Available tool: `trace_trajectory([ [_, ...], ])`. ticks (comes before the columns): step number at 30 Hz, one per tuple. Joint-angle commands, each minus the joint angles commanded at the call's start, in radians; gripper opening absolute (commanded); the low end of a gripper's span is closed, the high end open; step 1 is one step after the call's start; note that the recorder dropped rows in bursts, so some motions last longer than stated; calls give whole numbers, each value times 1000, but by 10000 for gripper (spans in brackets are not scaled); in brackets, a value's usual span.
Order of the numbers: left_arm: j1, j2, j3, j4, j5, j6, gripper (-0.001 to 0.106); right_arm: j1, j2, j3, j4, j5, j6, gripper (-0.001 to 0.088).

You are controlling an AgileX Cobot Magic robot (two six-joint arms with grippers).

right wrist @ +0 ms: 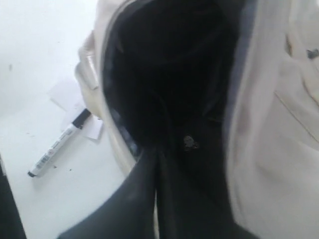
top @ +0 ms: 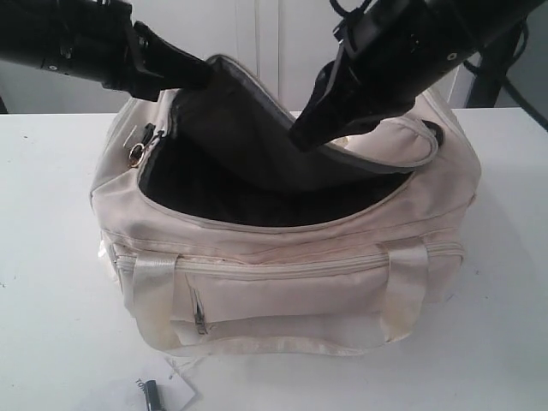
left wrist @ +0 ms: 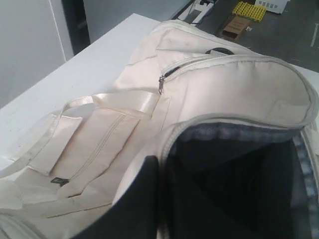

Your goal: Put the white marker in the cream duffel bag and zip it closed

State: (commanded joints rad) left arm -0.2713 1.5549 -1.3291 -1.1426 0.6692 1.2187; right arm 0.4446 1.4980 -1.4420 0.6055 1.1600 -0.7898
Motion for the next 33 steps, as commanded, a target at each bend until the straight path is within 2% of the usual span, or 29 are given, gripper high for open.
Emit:
trace_trajectory([
  [11,2,20,0,45,-22,-171,0,131,91,2,-6,-46,-76,5],
  [16,4,27,0,58,-22,-232,0,184,123,2,-38,-80,-104,138],
  [25,4,27,0,73,-22,-235,0,255,176,2,-129,-221,-104,365],
  [27,4,27,0,83,-22,-235,0,259,186,2,-130,-256,-104,389],
  [33,4,27,0,91,-22,-235,0,264,229,2,-129,-297,-104,386],
])
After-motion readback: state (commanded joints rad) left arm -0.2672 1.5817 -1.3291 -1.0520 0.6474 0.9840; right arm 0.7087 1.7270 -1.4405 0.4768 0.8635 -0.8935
